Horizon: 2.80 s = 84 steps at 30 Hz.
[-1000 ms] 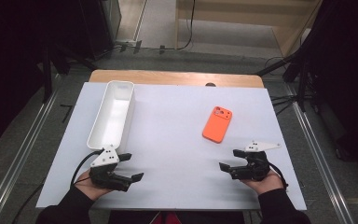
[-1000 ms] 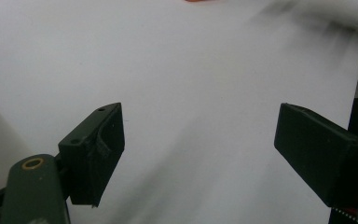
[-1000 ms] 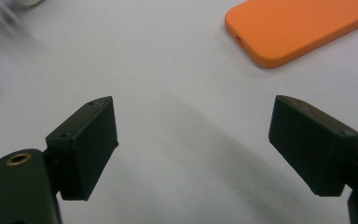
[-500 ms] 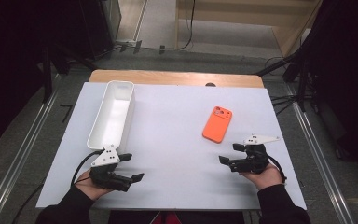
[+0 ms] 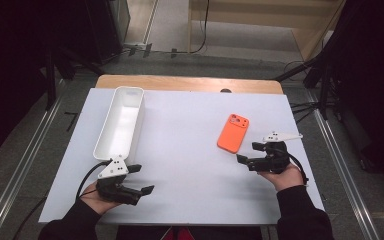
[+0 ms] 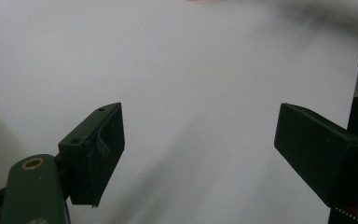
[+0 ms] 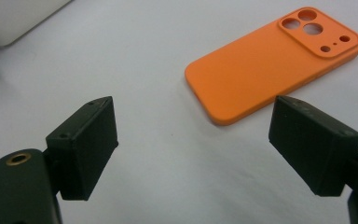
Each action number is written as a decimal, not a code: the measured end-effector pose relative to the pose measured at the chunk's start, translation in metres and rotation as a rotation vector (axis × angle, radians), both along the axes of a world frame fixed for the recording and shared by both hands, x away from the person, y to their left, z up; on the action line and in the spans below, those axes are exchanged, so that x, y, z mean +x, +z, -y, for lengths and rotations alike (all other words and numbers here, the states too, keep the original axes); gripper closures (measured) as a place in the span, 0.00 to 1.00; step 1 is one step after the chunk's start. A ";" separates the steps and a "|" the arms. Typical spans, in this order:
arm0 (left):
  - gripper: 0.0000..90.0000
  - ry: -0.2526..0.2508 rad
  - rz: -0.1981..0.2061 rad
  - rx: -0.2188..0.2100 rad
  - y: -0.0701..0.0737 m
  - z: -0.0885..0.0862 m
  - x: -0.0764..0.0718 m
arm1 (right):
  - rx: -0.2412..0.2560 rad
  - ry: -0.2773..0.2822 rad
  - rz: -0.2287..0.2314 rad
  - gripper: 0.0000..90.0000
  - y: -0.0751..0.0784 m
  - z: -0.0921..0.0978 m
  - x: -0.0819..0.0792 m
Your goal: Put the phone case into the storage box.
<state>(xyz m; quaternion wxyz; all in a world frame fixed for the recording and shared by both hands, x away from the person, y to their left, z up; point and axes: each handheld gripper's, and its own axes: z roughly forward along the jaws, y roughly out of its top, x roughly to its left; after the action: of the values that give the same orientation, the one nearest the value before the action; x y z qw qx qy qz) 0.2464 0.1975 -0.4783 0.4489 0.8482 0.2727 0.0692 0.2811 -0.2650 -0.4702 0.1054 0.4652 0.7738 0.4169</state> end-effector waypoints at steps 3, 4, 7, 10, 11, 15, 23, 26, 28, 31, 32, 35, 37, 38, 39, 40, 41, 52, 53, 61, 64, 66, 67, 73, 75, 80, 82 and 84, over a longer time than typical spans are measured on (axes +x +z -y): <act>0.18 -0.001 0.000 0.000 0.000 0.000 0.000 | -0.006 -0.003 0.000 0.16 0.002 0.001 0.003; 0.18 -0.001 -0.002 0.000 0.000 0.000 0.000 | -0.006 -0.003 -0.001 0.16 0.003 0.001 0.003; 0.18 -0.001 0.000 -0.002 0.000 0.000 0.000 | -0.005 -0.009 0.002 0.16 0.006 0.002 0.008; 0.18 0.000 -0.001 -0.004 0.000 0.000 0.000 | -0.002 -0.009 0.000 0.22 0.009 0.004 0.014; 0.18 0.000 -0.002 -0.004 0.000 0.000 0.000 | 0.000 -0.004 -0.001 0.25 0.010 0.004 0.015; 0.18 -0.003 -0.001 -0.001 0.000 0.000 0.000 | 0.023 -0.011 0.010 0.25 0.015 0.006 0.022; 0.18 -0.002 -0.005 -0.002 0.000 0.000 0.000 | 0.020 -0.013 0.007 0.25 0.019 0.008 0.037; 0.18 -0.004 -0.004 -0.001 0.000 0.000 0.000 | 0.013 -0.027 -0.009 0.25 0.017 0.011 0.047; 0.18 -0.004 -0.005 -0.001 0.000 0.000 0.000 | -0.003 -0.036 -0.012 0.26 0.016 0.012 0.052; 0.18 -0.002 -0.006 -0.003 0.000 0.000 0.000 | 0.002 -0.038 -0.011 0.27 0.016 0.014 0.055; 0.18 -0.004 -0.005 0.001 0.000 0.000 0.000 | 0.002 -0.047 -0.014 0.30 0.017 0.016 0.059; 0.18 -0.006 -0.004 -0.003 0.000 0.000 0.000 | 0.002 -0.053 -0.014 0.32 0.019 0.018 0.062; 0.18 -0.004 -0.007 -0.005 0.000 0.000 0.000 | -0.003 -0.064 -0.012 0.34 0.020 0.019 0.067; 0.18 -0.004 -0.008 -0.006 0.000 0.000 0.000 | -0.008 -0.077 -0.015 0.35 0.021 0.020 0.071; 0.18 -0.004 -0.008 -0.006 0.000 0.000 0.000 | -0.008 -0.077 -0.015 0.35 0.021 0.020 0.071; 0.18 -0.003 -0.008 -0.007 0.000 0.000 0.000 | -0.008 -0.087 -0.021 0.36 0.020 0.022 0.076; 0.18 -0.004 -0.008 -0.007 0.000 0.000 0.000 | -0.008 -0.087 -0.021 0.36 0.020 0.022 0.076; 0.18 0.007 -0.011 -0.013 0.000 -0.001 -0.001 | -0.028 -0.142 -0.043 0.63 0.014 0.030 0.100; 0.18 0.008 -0.009 -0.012 0.000 -0.002 -0.001 | -0.034 -0.152 -0.044 0.68 0.013 0.031 0.102; 0.18 0.012 -0.006 -0.015 0.001 -0.001 -0.003 | -0.056 -0.181 -0.073 0.98 0.001 0.034 0.111; 0.18 0.014 -0.004 -0.020 0.001 -0.002 -0.004 | -0.068 -0.188 -0.086 0.98 -0.003 0.035 0.116; 0.18 0.016 -0.006 -0.020 0.001 -0.002 -0.004 | -0.067 -0.192 -0.086 0.98 -0.006 0.034 0.121; 0.18 0.018 -0.007 -0.020 0.001 -0.002 -0.004 | -0.067 -0.192 -0.086 0.98 -0.006 0.034 0.121; 0.18 0.022 -0.011 -0.013 0.000 -0.003 -0.006 | -0.084 -0.214 -0.111 0.98 -0.019 0.036 0.133; 0.18 0.023 -0.012 -0.012 0.000 -0.003 -0.007 | -0.086 -0.218 -0.117 0.98 -0.020 0.036 0.135; 0.18 0.028 -0.015 -0.012 -0.001 -0.004 -0.008 | -0.100 -0.237 -0.135 0.98 -0.026 0.042 0.145; 0.18 0.029 -0.015 -0.012 -0.001 -0.005 -0.009 | -0.103 -0.238 -0.141 0.98 -0.027 0.042 0.146; 0.18 0.034 -0.017 -0.014 -0.001 -0.005 -0.009 | -0.119 -0.234 -0.146 0.98 -0.029 0.043 0.148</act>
<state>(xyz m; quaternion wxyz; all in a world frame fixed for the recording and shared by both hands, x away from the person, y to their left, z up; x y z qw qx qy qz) 0.2370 0.2027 -0.4795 0.4514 0.8408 0.2911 0.0677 0.4290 -0.3077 -0.4991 0.1240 0.5741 0.7432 0.3204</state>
